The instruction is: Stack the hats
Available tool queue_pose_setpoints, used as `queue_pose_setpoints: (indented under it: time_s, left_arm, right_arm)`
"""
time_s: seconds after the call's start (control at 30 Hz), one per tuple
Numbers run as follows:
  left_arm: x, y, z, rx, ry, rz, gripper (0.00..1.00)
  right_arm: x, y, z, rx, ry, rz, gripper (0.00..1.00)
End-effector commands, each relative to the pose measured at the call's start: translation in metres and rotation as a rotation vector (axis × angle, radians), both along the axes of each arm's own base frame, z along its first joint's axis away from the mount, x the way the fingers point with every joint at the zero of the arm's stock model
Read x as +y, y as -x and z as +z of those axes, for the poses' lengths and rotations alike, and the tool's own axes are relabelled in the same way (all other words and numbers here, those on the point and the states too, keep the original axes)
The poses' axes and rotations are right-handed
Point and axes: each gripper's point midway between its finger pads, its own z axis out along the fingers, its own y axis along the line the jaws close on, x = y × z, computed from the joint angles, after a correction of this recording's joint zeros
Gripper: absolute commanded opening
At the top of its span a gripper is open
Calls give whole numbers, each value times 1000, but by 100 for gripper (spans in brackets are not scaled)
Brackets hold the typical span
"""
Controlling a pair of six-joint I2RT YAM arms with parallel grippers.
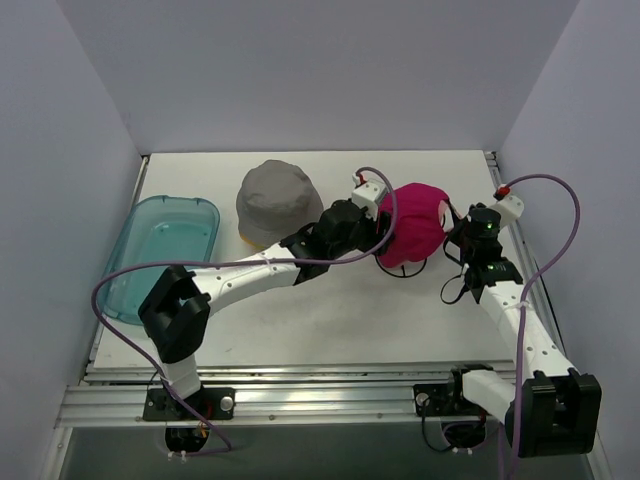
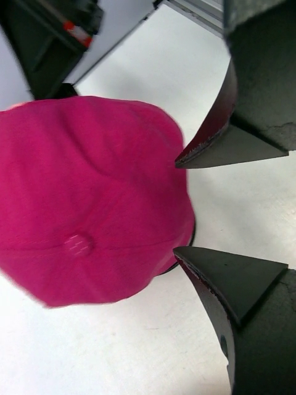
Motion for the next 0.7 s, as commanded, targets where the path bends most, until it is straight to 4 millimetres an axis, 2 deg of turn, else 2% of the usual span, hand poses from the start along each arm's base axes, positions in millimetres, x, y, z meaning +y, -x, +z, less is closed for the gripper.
queue_pose_setpoints:
  time_s: [0.0,0.03,0.13,0.17,0.27,0.43,0.6,0.67]
  left_arm:
    - [-5,21,33,-69,97,-10,62]
    - [-4,25,24,-62,86,-11,62]
    - [-12,36,17,-68,99,-29,63]
    - [-15,39,8,-62,86,-34,64]
    - [-22,39,-3,-60,76,-43,65]
    - [-37,39,-7,-59,96,-86,68]
    - [-41,31,-29,-51,78,-55,70]
    - [-38,30,-49,-46,58,-41,70]
  right_arm:
    - [-4,-3,-2,-7,-11,-21,9]
    - [-3,-3,-1,-12,-17,-11,10]
    - [2,-3,4,-22,-29,15,11]
    - [2,-2,7,-26,-30,17,12]
    - [3,2,14,-40,-30,24,13]
    - [3,5,20,-51,-29,30,15]
    - [3,2,15,-40,-32,36,15]
    - [5,1,14,-40,-37,43,15]
